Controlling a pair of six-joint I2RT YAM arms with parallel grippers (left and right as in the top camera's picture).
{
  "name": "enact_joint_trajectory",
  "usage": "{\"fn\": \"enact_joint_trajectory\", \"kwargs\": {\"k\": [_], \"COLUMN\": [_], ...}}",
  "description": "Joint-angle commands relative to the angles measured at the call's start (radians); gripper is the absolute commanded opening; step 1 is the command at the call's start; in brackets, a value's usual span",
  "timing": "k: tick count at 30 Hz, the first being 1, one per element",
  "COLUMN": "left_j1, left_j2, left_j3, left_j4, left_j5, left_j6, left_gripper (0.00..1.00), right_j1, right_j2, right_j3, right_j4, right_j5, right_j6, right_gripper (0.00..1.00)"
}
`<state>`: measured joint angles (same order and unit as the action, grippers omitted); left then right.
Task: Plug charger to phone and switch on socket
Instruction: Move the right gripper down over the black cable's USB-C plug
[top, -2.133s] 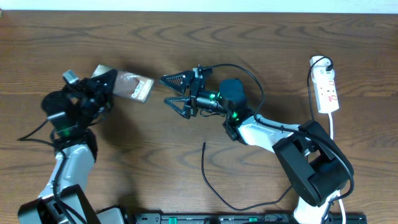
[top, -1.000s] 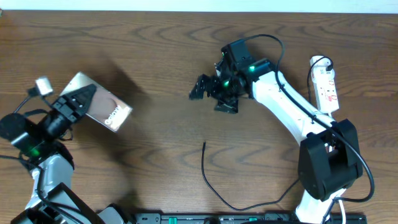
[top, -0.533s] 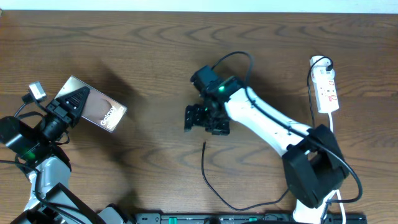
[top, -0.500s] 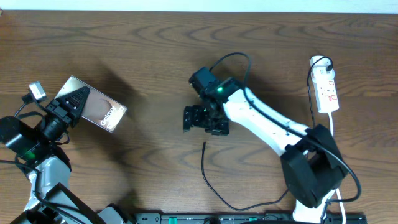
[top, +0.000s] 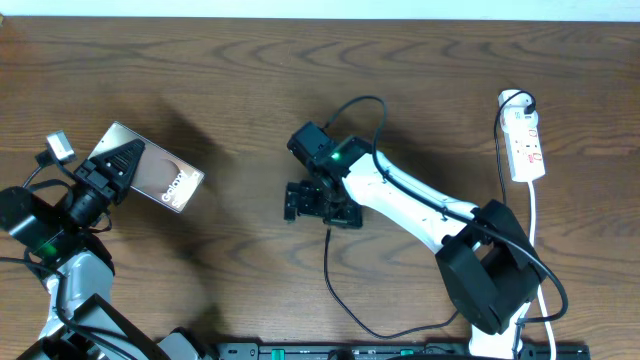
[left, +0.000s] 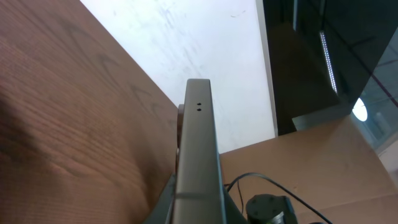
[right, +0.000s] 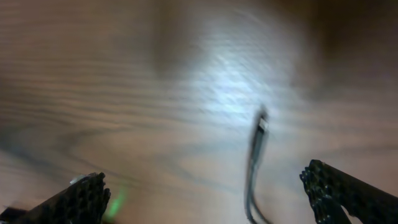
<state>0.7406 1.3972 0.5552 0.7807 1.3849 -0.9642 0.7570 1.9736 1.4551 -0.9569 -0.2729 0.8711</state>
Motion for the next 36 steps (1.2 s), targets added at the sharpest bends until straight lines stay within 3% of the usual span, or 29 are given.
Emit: {"fn": "enact_joint_trajectory", "kwargs": {"k": [1,3,9,15,18,26,32,36], "left_j1": [0.004,0.004,0.004,0.004,0.004,0.004,0.004,0.004], "left_j2": [-0.005,-0.005,-0.005,-0.005,-0.005,-0.005,-0.005,-0.005], "left_j3": [0.025,0.025,0.025,0.025,0.025,0.025,0.025,0.025], "left_j4": [0.005,0.005,0.005,0.005,0.005,0.005,0.005,0.005], "left_j5": [0.021,0.020,0.020,0.020,0.020,0.020,0.020,0.020], "left_j6": [0.006,0.006,0.006,0.006,0.006,0.006,0.006,0.006], "left_gripper": [0.07,0.08,0.07,0.07,0.08,0.08,0.07,0.07], "right_j1": [-0.035,-0.056,-0.097,-0.097,-0.095,-0.089,-0.066,-0.060], "right_j2": [0.004,0.004,0.010,0.031,0.076,0.133,0.158,0.159], "right_j3": [-0.006,-0.006,-0.006,-0.006,-0.006,-0.005,-0.005,-0.005], "right_j4": [-0.048,-0.080,-0.143,-0.145,-0.143,-0.135,-0.102,-0.097], "right_j5": [-0.050,-0.079,-0.141,-0.141,-0.142,-0.148,-0.142,-0.113], "right_j6": [0.056,0.040,-0.062,-0.066,-0.066,-0.076,-0.076,-0.069], "right_gripper": [0.98,0.95,0.99,0.99,0.93,0.91,0.84,0.71]}}
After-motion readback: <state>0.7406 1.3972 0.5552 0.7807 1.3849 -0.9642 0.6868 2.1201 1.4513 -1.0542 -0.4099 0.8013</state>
